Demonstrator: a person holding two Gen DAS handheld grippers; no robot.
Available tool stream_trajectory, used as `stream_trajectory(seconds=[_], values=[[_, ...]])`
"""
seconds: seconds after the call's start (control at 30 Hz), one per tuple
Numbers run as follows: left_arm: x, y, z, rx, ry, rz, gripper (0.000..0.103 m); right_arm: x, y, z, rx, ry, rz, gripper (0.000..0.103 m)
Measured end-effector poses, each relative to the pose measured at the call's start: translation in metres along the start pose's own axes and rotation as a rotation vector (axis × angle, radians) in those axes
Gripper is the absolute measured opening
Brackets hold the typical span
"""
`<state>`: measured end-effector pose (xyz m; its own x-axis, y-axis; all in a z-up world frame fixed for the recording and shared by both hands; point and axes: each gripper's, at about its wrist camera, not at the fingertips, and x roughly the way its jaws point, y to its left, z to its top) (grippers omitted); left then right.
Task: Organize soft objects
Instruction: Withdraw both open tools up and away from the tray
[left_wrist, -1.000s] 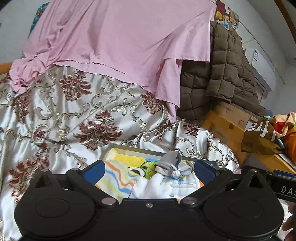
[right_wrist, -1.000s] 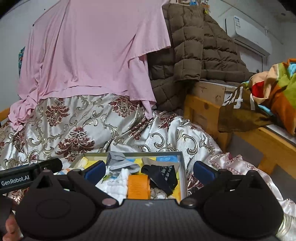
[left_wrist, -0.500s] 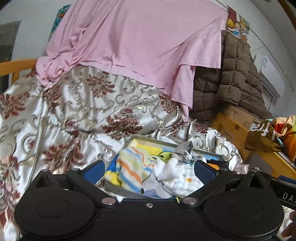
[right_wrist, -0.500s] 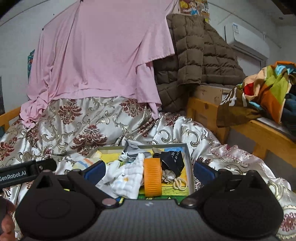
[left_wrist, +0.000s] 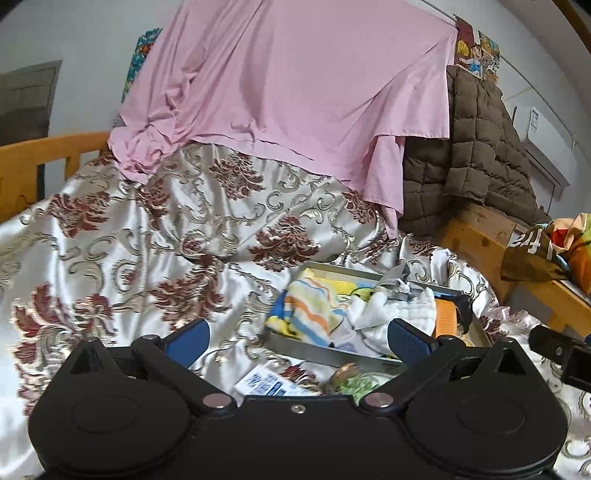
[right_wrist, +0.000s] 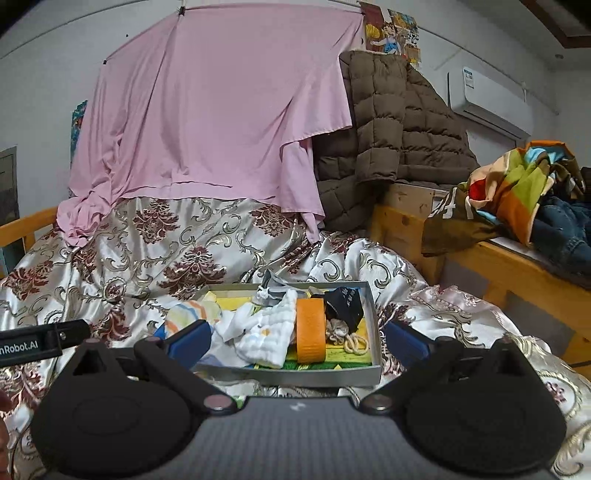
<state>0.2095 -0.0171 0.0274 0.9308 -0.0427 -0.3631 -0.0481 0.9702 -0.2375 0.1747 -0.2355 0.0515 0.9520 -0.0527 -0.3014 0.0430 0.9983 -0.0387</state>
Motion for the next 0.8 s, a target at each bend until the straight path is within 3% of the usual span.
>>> stream_trajectory(seconds=[0.43, 0.8], values=[[-0.055, 0.012, -0.03, 0.061, -0.029, 0.033, 0.102, -0.052, 0.014, -0.029, 0.008, 0.002, -0.008, 0.103], [-0.085, 0.024, -0.064, 0.108, 0.002, 0.094, 0.102, -0.083, 0.026, -0.065, 0.04, 0.025, -0.034, 0.103]])
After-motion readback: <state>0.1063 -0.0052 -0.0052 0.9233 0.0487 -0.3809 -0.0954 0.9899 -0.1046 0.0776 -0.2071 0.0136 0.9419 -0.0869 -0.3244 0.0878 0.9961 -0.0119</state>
